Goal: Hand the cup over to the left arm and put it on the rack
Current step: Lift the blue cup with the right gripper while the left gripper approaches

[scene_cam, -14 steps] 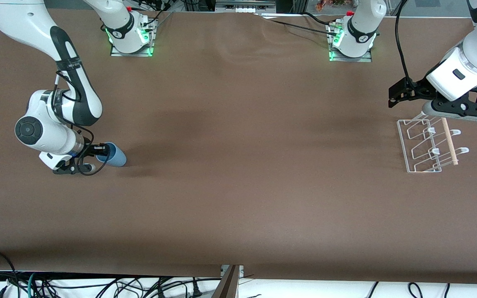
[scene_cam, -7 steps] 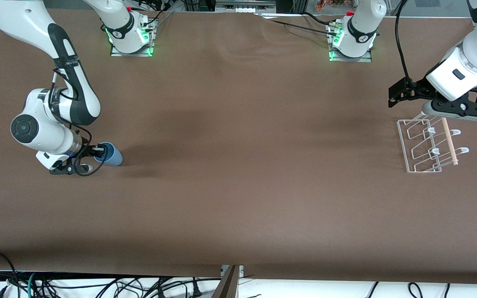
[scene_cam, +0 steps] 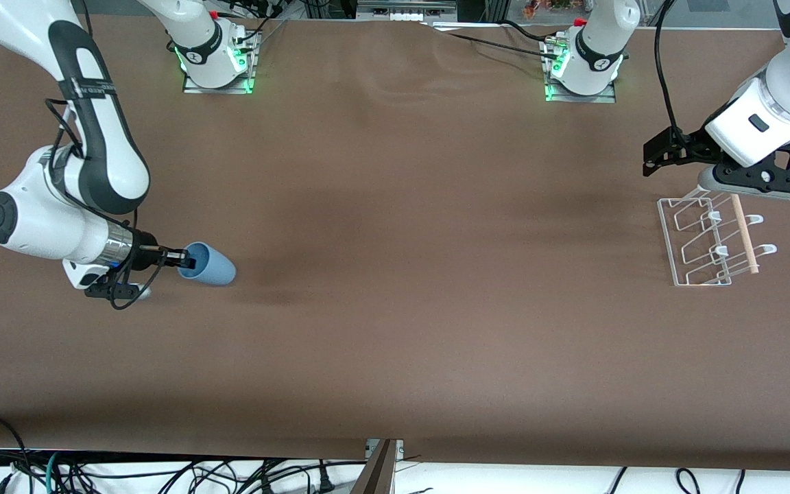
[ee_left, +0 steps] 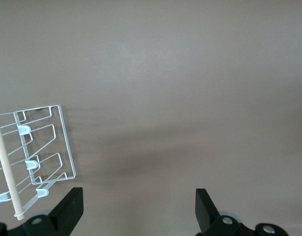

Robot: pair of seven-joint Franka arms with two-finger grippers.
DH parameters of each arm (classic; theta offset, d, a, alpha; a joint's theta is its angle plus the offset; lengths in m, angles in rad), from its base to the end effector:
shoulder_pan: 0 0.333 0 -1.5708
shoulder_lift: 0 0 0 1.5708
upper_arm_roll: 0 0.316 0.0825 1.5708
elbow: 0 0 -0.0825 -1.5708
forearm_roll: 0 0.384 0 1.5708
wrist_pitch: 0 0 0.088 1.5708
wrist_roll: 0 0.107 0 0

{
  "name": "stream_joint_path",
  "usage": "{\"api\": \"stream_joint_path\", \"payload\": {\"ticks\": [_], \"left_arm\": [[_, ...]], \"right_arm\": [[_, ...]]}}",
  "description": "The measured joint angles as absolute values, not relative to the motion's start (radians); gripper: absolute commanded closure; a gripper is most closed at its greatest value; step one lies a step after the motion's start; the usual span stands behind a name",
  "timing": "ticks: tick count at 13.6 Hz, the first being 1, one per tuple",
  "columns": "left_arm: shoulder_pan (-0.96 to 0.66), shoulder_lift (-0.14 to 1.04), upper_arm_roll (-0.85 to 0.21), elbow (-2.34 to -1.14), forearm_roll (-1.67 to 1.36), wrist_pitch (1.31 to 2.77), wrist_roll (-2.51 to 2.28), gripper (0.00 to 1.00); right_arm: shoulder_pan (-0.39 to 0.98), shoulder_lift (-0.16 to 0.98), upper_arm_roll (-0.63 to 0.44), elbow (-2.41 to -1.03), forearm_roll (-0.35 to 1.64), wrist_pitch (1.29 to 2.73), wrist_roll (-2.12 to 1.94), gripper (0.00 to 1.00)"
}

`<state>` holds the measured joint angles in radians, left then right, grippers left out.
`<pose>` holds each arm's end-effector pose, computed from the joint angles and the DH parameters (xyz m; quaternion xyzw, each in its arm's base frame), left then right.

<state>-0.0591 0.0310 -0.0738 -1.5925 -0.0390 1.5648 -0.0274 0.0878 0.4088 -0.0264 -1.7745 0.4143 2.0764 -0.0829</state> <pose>0.5562 -0.0780 0.5966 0.9980 -0.0523 -0.0309 0.0182 0.6389 0.0612 0.3245 -0.9835 0.0375 0.0500 0.1697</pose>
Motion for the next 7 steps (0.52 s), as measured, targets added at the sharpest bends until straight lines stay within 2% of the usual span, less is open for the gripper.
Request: {"api": "stream_joint_path", "payload": {"ticks": [2,5,7], "left_arm": [[-0.06,0.031,-0.074,-1.592,-0.04,1.564,-0.027,0.0],[-0.067,0.041,-0.078,-1.592,-0.066,1.54,-0.027,0.0],[-0.071,0.062,-0.08,-1.592,-0.141,1.513,-0.027,0.0]], "right_arm": [[0.095,0.406,0.024,-1.721,0.48,2.035,-0.083,1.0],[0.108,0.428,0.132,-1.666,0.605,2.033,-0.066,1.0],[0.138,0.453,0.168,-1.63,0.696,2.037,-0.029,1.0]]}}
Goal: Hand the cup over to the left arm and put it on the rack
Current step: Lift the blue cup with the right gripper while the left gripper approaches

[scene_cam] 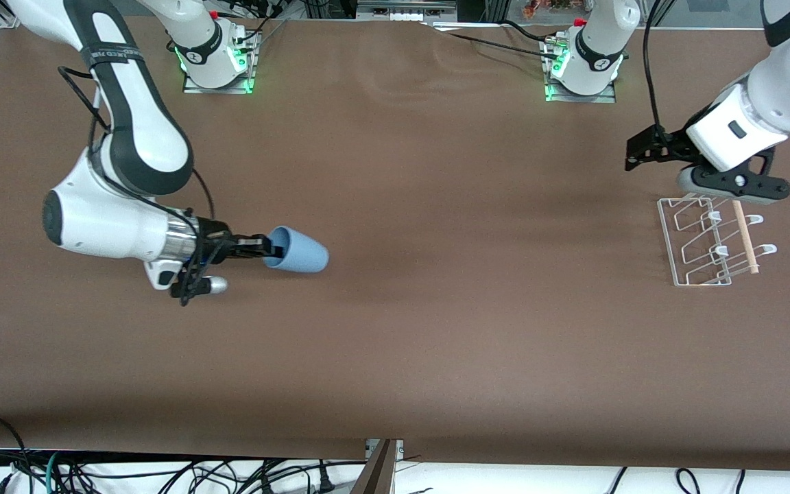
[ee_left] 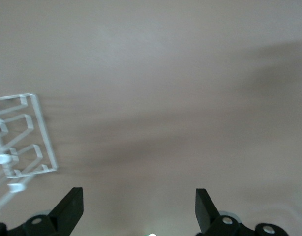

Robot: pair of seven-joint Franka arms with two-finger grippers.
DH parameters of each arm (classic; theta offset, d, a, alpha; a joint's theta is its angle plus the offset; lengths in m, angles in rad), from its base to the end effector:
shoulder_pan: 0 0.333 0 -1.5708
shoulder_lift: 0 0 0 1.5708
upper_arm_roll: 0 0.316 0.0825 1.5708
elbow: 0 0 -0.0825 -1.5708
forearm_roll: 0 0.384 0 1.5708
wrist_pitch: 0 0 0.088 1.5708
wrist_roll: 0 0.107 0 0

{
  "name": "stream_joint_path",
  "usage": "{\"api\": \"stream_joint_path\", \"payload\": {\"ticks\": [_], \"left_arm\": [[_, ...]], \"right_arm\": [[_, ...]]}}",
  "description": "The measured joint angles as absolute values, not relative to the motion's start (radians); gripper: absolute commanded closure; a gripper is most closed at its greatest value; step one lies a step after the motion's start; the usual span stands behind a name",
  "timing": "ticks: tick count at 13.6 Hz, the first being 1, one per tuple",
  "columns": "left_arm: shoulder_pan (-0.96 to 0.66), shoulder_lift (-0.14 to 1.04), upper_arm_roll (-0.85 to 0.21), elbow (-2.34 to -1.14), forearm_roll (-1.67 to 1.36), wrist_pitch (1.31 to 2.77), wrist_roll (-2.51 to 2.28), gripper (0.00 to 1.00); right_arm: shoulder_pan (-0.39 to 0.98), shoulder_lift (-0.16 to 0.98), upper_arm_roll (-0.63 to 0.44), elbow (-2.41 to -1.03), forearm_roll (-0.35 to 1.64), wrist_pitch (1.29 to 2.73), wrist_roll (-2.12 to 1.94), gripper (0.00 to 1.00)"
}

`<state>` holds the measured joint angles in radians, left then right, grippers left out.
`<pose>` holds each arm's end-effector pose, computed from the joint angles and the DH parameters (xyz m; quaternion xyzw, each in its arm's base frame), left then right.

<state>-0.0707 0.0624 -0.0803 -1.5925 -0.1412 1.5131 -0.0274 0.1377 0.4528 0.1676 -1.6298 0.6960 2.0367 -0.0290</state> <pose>0.5551 -0.0991 0.5761 0.9930 -0.0606 -0.0768 0.0664 0.6394 0.2245 0.3716 -0.9416 0.0097 0.0680 0.3296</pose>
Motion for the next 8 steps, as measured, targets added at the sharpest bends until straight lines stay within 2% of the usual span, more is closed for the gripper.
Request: {"api": "stream_joint_path", "payload": {"ticks": [8], "left_arm": [[-0.172,0.163,-0.086,-1.591,-0.442,1.527,0.182,0.0]], "right_arm": [[0.309,0.566,0.178,-1.468,0.974,2.117,0.029,1.0]]}}
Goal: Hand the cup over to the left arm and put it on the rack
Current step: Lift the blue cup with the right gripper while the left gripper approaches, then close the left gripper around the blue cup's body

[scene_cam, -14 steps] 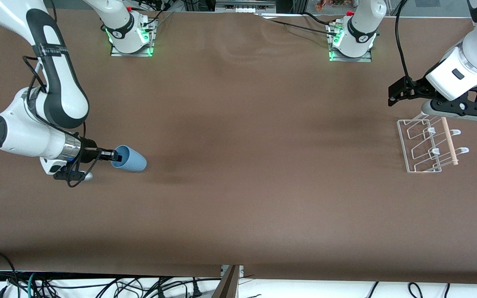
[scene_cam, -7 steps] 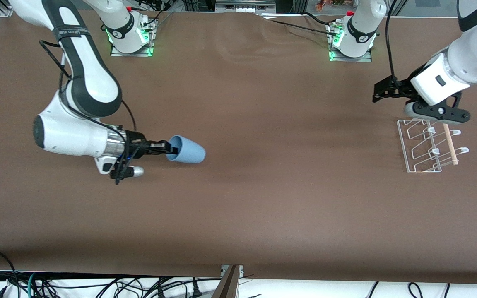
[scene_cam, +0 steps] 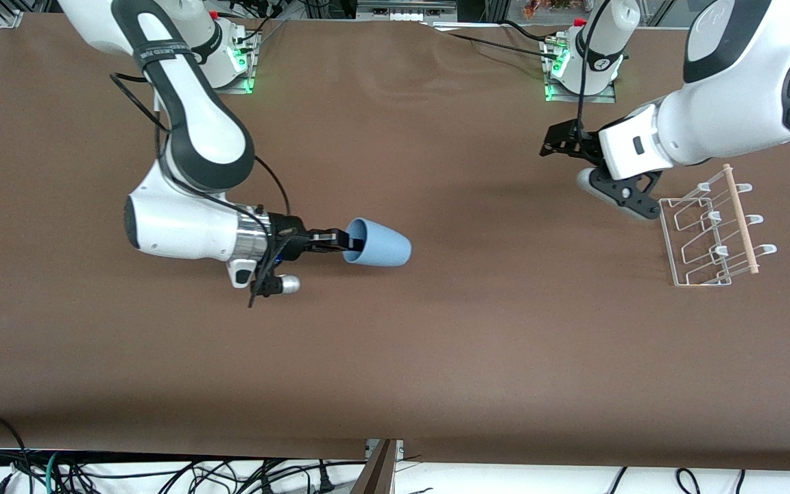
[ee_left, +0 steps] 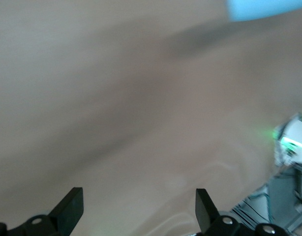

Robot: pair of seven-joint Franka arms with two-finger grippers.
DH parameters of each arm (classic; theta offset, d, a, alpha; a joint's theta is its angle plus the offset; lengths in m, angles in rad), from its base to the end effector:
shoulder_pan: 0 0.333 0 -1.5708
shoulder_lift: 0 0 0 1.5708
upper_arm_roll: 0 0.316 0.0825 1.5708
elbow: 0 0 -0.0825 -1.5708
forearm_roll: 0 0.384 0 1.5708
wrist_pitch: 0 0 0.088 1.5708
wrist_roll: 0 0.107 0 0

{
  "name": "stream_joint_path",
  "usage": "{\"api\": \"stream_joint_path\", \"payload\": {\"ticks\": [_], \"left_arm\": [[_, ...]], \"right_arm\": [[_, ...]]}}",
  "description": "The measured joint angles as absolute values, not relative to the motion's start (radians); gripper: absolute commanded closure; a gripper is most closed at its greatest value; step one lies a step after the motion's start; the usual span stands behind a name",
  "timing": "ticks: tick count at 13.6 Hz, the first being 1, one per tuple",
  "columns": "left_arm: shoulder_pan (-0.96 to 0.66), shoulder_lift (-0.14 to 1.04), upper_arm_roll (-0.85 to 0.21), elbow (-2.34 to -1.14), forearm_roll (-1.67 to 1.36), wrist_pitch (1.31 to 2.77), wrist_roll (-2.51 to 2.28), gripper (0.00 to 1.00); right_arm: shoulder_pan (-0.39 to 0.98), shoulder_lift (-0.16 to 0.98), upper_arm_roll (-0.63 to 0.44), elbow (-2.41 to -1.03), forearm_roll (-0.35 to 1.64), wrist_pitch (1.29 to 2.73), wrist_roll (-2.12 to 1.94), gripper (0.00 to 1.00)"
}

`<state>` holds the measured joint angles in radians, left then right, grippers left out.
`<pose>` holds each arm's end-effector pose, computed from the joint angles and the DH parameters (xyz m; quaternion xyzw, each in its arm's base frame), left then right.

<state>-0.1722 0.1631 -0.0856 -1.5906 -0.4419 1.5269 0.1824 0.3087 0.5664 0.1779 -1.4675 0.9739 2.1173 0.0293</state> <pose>0.5582 -0.1927 0.5301 0.9478 -0.1967 -0.1185 0.2211 0.6351 0.3509 0.3848 -0.8908 0.0373 0.0809 0.4455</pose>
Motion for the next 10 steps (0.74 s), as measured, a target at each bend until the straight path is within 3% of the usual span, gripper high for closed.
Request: {"api": "stream_joint_path", "payload": {"ticks": [4,10], "left_arm": [[-0.194,0.198,-0.086,-1.587,-0.499,1.578,0.434,0.0],[-0.271,0.222,-0.088,-1.585,-0.498,1.772,0.853,0.0]], "right_arm": [[0.362,0.58,0.182,-1.456,1.057,2.133,0.03,1.0],[0.39,0.58,0.183,-1.449,1.136,2.131,0.032,1.0]]}}
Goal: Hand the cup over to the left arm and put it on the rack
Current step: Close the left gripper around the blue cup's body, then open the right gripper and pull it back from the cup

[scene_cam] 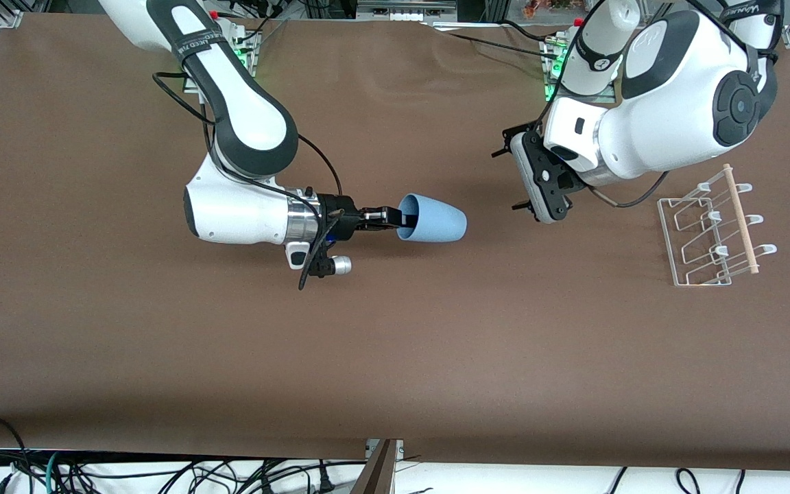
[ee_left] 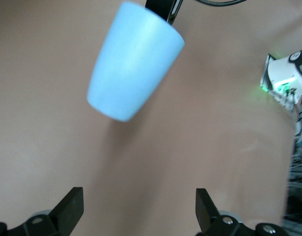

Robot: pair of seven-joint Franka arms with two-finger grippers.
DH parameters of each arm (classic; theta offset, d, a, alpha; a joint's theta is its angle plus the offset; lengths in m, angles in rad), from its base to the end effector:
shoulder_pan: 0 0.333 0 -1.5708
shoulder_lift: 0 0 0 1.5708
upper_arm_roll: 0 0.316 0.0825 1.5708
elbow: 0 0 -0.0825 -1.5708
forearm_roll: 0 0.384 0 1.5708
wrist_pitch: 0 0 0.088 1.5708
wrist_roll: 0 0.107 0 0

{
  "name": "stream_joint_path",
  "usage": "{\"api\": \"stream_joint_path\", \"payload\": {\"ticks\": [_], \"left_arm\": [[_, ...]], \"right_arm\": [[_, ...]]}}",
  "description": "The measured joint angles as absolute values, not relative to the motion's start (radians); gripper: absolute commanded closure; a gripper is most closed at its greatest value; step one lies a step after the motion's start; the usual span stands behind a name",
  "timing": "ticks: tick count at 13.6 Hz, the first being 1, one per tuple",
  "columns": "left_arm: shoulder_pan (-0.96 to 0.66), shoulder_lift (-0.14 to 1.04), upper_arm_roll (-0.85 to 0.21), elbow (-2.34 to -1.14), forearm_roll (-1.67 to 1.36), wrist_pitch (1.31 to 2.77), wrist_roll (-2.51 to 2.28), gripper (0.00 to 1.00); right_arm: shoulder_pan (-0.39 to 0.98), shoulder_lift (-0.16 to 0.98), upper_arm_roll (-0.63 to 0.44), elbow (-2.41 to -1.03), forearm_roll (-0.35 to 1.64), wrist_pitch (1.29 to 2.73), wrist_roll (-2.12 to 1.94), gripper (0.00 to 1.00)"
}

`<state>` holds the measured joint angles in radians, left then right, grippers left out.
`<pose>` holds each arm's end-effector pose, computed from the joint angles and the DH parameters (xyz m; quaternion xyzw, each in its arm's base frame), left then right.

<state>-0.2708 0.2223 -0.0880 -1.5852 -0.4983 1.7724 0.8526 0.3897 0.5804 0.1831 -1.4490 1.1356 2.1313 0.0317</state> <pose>0.5764 -0.2555 0.5148 0.8256 -0.5056 0.0448 0.2466 0.6092 0.4079 0.3906 -0.8571 0.0472 0.1134 0.5003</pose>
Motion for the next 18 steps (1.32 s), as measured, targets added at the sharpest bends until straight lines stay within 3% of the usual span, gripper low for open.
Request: {"api": "stream_joint_path", "payload": {"ticks": [6,10,11,12,13,15,18], "left_arm": [[-0.341,0.291,-0.106,-1.585,-0.498,2.015,0.946,0.0],[-0.37,0.316,-0.107,-1.585,-0.498,2.063,0.948,0.01],[-0.371,0.316,-0.108,-1.585,-0.498,2.063,0.95,0.14],[-0.372,0.316,-0.114,-1.585,-0.498,2.063,0.955,0.38],[-0.373,0.316,-0.123,-1.585,-0.498,2.065,0.957,0.69],[-0.372,0.316,-0.125,-1.585,-0.497,2.066,0.965,0.82],[-0.372,0.316,-0.125,-1.585,-0.497,2.066,0.967,0.9]], "right_arm": [[0.392,0.581,0.2,-1.446,1.187,2.13,0.033,1.0],[0.392,0.581,0.2,-1.429,1.2,2.13,0.033,1.0],[0.392,0.581,0.2,-1.428,1.201,2.13,0.033,1.0],[0.392,0.581,0.2,-1.427,1.201,2.13,0.033,1.0],[0.392,0.581,0.2,-1.427,1.201,2.125,0.033,1.0],[0.391,0.581,0.2,-1.427,1.202,2.111,0.033,1.0],[0.391,0.581,0.2,-1.427,1.202,2.111,0.033,1.0]]}}
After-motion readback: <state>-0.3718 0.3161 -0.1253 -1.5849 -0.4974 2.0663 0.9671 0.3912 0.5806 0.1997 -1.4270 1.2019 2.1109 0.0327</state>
